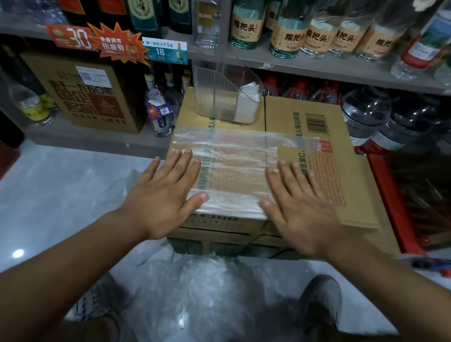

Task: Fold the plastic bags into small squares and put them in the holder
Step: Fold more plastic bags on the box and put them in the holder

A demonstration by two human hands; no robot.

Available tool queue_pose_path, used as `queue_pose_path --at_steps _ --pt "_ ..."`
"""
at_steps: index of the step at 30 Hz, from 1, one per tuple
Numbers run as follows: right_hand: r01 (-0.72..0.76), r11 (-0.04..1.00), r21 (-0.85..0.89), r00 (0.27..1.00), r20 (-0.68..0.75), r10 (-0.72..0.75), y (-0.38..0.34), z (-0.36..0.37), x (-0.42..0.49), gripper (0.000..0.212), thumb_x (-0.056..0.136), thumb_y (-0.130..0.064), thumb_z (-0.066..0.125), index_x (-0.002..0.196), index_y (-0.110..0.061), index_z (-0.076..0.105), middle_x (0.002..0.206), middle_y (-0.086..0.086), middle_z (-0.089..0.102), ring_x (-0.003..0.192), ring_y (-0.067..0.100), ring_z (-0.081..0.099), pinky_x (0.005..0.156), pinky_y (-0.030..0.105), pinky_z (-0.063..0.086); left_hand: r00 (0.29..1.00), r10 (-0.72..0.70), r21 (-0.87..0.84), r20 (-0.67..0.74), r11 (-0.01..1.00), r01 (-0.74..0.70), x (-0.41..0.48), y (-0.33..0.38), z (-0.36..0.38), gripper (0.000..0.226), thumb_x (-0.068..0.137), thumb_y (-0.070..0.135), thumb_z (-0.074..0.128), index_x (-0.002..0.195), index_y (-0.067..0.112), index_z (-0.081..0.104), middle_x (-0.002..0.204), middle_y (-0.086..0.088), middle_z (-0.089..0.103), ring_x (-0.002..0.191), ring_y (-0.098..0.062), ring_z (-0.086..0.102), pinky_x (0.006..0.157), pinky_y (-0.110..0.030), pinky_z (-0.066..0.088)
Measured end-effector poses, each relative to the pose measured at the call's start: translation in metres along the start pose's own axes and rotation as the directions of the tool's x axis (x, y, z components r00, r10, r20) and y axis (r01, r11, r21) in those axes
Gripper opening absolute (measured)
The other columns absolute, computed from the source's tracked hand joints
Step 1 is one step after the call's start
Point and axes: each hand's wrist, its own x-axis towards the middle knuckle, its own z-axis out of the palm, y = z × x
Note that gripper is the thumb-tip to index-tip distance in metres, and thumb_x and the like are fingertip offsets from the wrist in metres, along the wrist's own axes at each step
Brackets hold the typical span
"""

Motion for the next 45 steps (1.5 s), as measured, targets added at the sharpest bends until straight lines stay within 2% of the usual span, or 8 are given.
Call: queue_pose_path --at_steps 6,11,15,20,27,32,38,45 --pt "-0.063 0.996 0.055 0.997 -0.038 0.065 0.035 -0.004 -0.005 0.072 0.1 -0.066 0.008 0.161 -0.031 -0.005 0.168 -0.005 -0.017 0.153 0.015 -0.02 0.124 0.044 -0.011 1.0 -0.008 -0.173 -0.004 0.985 0.007 -0.001 0.0 -0.005 0.089 0.085 0.078 0.0 0.16 0.032 -0.01 0.168 0.001 -0.02 0.153 -0.011 -0.021 0.125 -0.042 -0.008" --pt "0.291 0.951 0.104 0.895 -0.38 -0.232 0.007 -0.014 -0.013 0.051 0.089 -0.056 0.056 0.123 -0.019 0.063 0.132 0.004 0.055 0.124 0.024 0.046 0.102 0.044 0.041 0.944 0.103 -0.309 -0.312 0.929 -0.203 -0.008 0.003 -0.022 0.068 0.083 0.074 0.046 0.137 0.032 0.049 0.155 0.002 0.034 0.144 -0.018 0.025 0.113 -0.041 0.016" --pt "0.415 0.905 0.098 0.874 -0.319 -0.366 -0.013 0.0 -0.005 0.036 0.078 -0.038 0.083 0.104 -0.016 0.069 0.119 0.004 0.061 0.11 0.027 0.054 0.091 0.044 0.05 0.922 0.261 -0.262 -0.285 0.904 -0.337 -0.006 0.005 -0.02 0.053 0.077 0.072 0.062 0.114 0.034 0.066 0.119 0.014 0.056 0.118 -0.014 0.048 0.095 -0.036 0.033" --pt "0.417 0.901 0.121 0.856 -0.386 -0.344 -0.012 0.004 -0.002 0.022 0.08 -0.026 0.082 0.095 -0.017 0.069 0.111 0.0 0.062 0.103 0.023 0.055 0.086 0.041 0.051 0.923 0.273 -0.269 -0.271 0.899 -0.345 -0.005 0.002 -0.012 0.037 0.077 0.038 0.085 0.111 0.03 0.072 0.116 0.011 0.063 0.113 -0.014 0.055 0.095 -0.038 0.044" --pt "0.413 0.908 0.067 0.84 -0.413 -0.352 -0.017 0.004 -0.007 0.02 0.081 -0.028 0.08 0.092 -0.016 0.069 0.107 0.001 0.063 0.098 0.023 0.055 0.081 0.039 0.051 0.901 0.296 -0.329 -0.317 0.857 -0.397 -0.012 -0.001 -0.017 0.018 0.088 0.029 0.069 0.102 0.023 0.079 0.111 0.012 0.07 0.107 -0.005 0.061 0.091 -0.034 0.054" --pt "0.397 0.912 0.104 0.839 -0.444 -0.315 -0.023 -0.009 -0.012 0.01 0.092 -0.022 0.064 0.097 -0.015 0.069 0.102 0.001 0.063 0.093 0.023 0.059 0.075 0.04 0.054 0.907 0.189 -0.482 -0.376 0.796 -0.366 -0.013 0.007 -0.028 0.02 0.094 0.027 0.063 0.106 0.018 0.076 0.109 0.012 0.069 0.107 -0.001 0.062 0.093 -0.03 0.052" --pt "0.275 0.935 0.222 0.883 -0.443 -0.154 -0.025 -0.057 -0.005 0.015 0.099 -0.025 0.055 0.107 -0.02 0.067 0.1 -0.007 0.061 0.09 0.013 0.057 0.077 0.036 0.051 0.956 -0.167 -0.735 -0.242 0.675 -0.068 -0.007 0.007 -0.058 0.029 0.083 0.036 0.08 0.108 0.032 0.065 0.111 0.017 0.065 0.099 0.002 0.063 0.084 -0.018 0.054" --pt "0.204 0.965 0.165 0.9 -0.419 -0.119 -0.03 -0.086 0.058 0.015 0.099 -0.027 0.056 0.102 -0.021 0.07 0.101 0.0 0.068 0.094 0.026 0.061 0.079 0.044 0.051 0.896 -0.438 -0.846 -0.069 0.501 0.18 0.018 -0.011 -0.051 0.027 0.089 0.036 0.074 0.113 0.022 0.071 0.1 0.006 0.076 0.093 -0.013 0.072 0.089 -0.045 0.059"
